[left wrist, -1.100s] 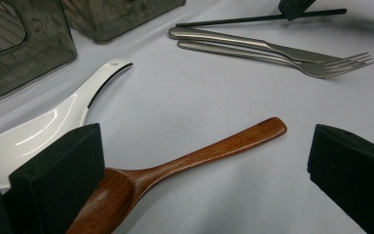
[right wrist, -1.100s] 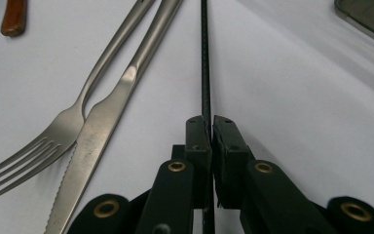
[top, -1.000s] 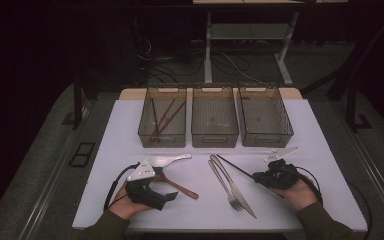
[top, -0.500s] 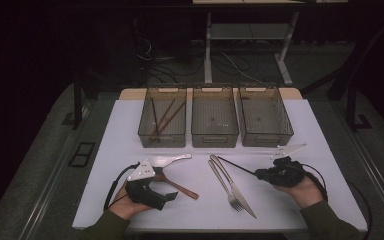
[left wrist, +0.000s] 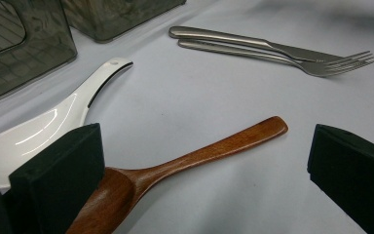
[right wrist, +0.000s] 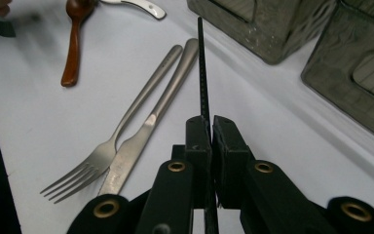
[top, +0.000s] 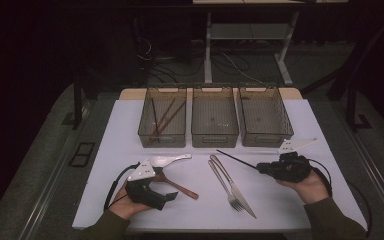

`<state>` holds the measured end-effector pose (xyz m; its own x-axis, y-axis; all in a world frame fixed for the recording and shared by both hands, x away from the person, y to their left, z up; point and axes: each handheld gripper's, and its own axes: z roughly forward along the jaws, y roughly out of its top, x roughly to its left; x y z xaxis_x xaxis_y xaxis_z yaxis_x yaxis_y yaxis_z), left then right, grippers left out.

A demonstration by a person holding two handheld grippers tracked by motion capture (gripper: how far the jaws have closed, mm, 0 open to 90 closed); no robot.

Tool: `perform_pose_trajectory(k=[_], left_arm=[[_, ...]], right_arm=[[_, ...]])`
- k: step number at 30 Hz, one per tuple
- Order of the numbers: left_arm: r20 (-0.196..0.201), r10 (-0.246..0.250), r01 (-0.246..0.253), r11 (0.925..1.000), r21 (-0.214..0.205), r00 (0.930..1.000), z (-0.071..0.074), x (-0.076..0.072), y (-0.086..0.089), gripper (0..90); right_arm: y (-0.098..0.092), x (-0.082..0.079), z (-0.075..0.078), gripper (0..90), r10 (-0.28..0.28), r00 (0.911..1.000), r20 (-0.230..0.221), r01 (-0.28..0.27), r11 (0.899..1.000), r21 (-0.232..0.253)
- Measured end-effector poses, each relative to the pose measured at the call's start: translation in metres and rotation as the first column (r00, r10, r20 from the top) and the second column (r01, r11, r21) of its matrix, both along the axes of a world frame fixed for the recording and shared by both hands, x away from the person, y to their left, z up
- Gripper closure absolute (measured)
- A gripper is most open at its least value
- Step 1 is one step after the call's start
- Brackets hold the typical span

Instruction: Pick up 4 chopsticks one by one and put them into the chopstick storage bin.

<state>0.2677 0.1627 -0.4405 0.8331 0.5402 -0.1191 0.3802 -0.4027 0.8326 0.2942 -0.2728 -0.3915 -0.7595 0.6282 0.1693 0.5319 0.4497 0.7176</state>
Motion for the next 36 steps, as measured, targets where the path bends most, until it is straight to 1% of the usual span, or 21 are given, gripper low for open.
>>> perform_pose_trajectory(k=[1, 8, 9, 14, 21, 28, 36], left_arm=[[0.0, 0.001, -0.001, 1.0, 0.0, 1.0, 0.0, 0.0, 0.0, 0.0], [-0.003, 0.003, -0.003, 1.0, 0.001, 1.0, 0.0, 0.0, 0.0, 0.0], [-0.003, 0.003, -0.003, 1.0, 0.003, 1.0, 0.0, 0.0, 0.0, 0.0], [-0.002, 0.005, -0.005, 1.0, 0.002, 1.0, -0.001, 0.0, 0.0, 0.0], [0.001, 0.004, -0.004, 1.0, 0.005, 1.0, -0.001, 0.001, 0.0, 0.0], [0.0, 0.004, -0.004, 1.0, 0.004, 1.0, -0.001, 0.001, 0.0, 0.0], [-0.001, 0.003, -0.003, 1.0, 0.007, 1.0, -0.001, 0.0, 0.0, 0.0]], right_arm=[[0.0, 0.001, 0.001, 85.6, 0.006, 1.0, 0.008, -0.006, 1.0, 0.001], [0.007, 0.005, 0.008, 85.6, 0.031, 0.9993, 0.021, -0.031, 0.999, 0.018], [0.008, 0.006, 0.009, 85.6, 0.033, 0.9993, 0.015, -0.034, 0.999, 0.022], [0.014, 0.012, 0.013, 85.6, 0.046, 0.9985, 0.03, -0.047, 0.998, 0.037], [0.024, 0.019, 0.02, 85.6, 0.066, 0.9972, 0.036, -0.068, 0.996, 0.052], [0.035, 0.027, 0.03, 85.6, 0.074, 0.995, 0.067, -0.079, 0.995, 0.068], [0.05, 0.04, 0.038, 85.6, 0.076, 0.9926, 0.095, -0.083, 0.994, 0.068]])
